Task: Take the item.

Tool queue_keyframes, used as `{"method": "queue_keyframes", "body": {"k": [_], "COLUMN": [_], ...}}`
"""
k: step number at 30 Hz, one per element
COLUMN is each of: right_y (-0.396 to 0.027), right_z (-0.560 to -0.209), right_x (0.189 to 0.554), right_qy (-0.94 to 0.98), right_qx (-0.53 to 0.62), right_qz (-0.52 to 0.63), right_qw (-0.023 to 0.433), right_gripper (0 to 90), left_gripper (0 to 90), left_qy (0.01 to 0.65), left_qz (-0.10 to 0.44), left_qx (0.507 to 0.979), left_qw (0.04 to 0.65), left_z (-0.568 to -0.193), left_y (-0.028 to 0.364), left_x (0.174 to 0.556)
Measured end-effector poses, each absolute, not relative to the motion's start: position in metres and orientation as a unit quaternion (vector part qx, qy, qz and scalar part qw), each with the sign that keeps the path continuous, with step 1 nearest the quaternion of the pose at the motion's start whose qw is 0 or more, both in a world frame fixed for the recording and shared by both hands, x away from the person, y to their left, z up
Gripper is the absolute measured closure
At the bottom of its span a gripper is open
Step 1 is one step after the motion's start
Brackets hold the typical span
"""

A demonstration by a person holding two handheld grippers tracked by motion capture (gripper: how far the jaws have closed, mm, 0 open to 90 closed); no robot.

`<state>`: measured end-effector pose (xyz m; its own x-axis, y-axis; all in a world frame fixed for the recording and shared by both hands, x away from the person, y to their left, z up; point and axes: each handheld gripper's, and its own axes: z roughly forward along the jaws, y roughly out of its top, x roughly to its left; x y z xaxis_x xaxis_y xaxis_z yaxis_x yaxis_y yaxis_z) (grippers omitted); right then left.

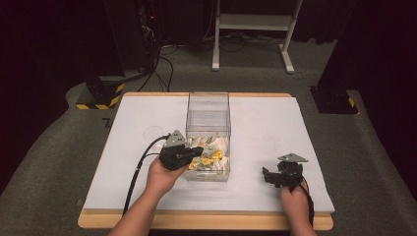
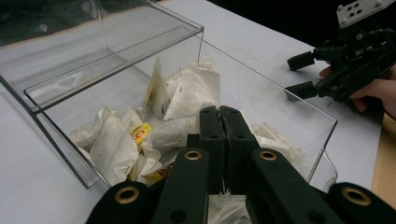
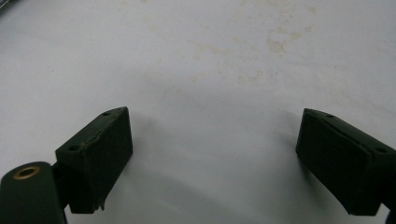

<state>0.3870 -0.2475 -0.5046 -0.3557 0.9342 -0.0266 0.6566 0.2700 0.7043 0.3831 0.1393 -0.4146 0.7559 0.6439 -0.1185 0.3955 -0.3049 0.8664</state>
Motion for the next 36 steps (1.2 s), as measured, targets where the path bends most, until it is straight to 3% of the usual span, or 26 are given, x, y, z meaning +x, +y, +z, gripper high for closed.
{"method": "queue_keyframes", "body": {"k": [36], "right_y": [-0.247], "right_z": [-0.505], "right_x": [0.387], "right_qy": [0.764], "right_qx": [0.521], "right_qz": [0.307], "right_qw": [0.226], "right_gripper": [10.7], "left_gripper": [88.3], "left_qy": [0.336], "left_qz": [0.159], "left_qx": [0.751], "left_qw": [0.546], "left_z": [-0.396], "left_y": [0.169], "left_x": [0.376]}}
